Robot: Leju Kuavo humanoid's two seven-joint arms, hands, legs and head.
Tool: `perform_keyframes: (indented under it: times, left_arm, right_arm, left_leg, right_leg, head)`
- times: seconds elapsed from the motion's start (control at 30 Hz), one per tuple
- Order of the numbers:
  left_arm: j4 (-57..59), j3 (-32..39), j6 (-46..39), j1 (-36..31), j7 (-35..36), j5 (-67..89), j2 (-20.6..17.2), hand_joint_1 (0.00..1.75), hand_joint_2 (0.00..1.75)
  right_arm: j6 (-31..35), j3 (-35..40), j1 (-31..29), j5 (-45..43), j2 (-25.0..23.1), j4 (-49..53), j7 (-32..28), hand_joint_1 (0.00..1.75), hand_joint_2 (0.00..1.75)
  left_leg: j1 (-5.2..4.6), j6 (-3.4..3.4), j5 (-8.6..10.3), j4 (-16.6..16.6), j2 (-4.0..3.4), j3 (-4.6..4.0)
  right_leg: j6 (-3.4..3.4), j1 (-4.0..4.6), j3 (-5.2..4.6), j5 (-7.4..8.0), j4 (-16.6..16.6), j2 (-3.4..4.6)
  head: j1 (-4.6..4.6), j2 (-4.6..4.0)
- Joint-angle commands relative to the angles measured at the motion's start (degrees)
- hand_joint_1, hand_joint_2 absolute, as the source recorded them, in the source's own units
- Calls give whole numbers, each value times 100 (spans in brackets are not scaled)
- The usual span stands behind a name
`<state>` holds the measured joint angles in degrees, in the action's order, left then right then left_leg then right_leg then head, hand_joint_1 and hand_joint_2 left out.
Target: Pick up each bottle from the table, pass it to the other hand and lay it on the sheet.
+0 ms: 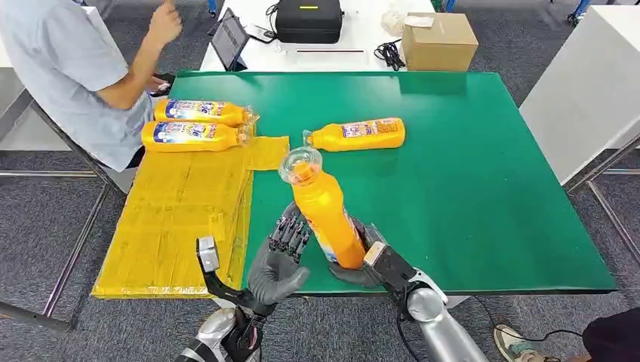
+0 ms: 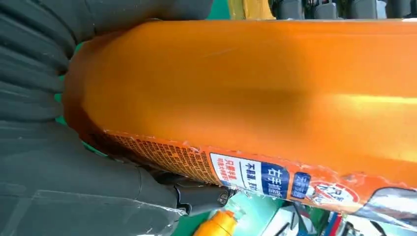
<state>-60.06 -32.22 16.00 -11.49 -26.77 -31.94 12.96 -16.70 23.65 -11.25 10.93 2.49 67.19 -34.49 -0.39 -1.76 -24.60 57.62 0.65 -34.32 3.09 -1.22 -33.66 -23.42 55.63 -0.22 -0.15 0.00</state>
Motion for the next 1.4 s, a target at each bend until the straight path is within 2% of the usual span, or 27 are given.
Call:
perform_keyframes:
  times: [0.03, 0.13, 0.63, 0.83, 0.93, 1.03, 1.07, 1.1, 1.4]
  left_arm:
    - [467, 46, -557, -507, -60, 196, 114, 0, 175]
    - [753, 194, -721, -631, -24, 106, 156, 0, 175]
    - [764, 199, -716, -640, -22, 108, 136, 0, 175]
    - [1041, 427, -2359, -866, -518, 593, 330, 0, 175]
    - [1005, 448, -2412, -910, -399, 568, 352, 0, 175]
    - [925, 371, -2105, -827, -274, 436, 300, 0, 175]
    - [908, 339, -2015, -802, -252, 409, 285, 162, 175]
    - [884, 278, -1937, -773, -292, 452, 251, 175, 175]
    - [941, 263, -2039, -743, -298, 583, 211, 175, 175]
  right_arm:
    - [-308, 983, -215, 243, 143, -1020, -35, 175, 175]
    - [-232, 1043, -237, 265, 105, -1035, -68, 175, 175]
    - [-235, 1053, -260, 269, 81, -1018, -62, 175, 175]
    - [-66, 1239, -257, 370, 134, -819, 88, 175, 175]
    - [-44, 1301, -298, 379, 126, -848, 132, 175, 175]
    - [23, 1321, -368, 311, 94, -987, 148, 175, 175]
    - [29, 1289, -377, 263, 78, -1011, 149, 175, 175]
    - [53, 1272, -402, 255, 75, -1027, 149, 175, 175]
    - [83, 839, -370, -104, -101, -1239, 284, 175, 175]
  left_leg:
    - [13, 11, -9, 2, 1, 23]
    - [6, 6, -1, -2, 3, 11]
    - [4, 7, -2, 0, -2, 7]
    - [3, 7, -1, 2, 1, 5]
    - [2, 6, -1, 1, -1, 4]
    - [4, 8, -3, 2, -6, 7]
    - [8, 12, -7, 3, -6, 15]
    - [6, 10, -5, 1, -5, 13]
    - [8, 12, -8, 0, -10, 21]
  right_leg:
    - [-15, 14, 29, -6, -7, -5]
    - [-7, 6, 14, -1, -7, -5]
    - [-8, 5, 8, -1, -3, -1]
    - [-8, 4, 7, -2, -1, -4]
    - [-7, 3, 6, -1, -1, -1]
    - [-9, 5, 8, -1, -2, 2]
    - [-14, 9, 17, -4, -3, 2]
    - [-12, 7, 14, -3, -3, 2]
    - [-14, 9, 22, -4, -4, 5]
  head:
    - [0, 0]
    - [4, 0]
    - [0, 0]
    - [0, 0]
    - [0, 0]
    - [2, 0]
    - [2, 0]
    - [2, 0]
    - [0, 0]
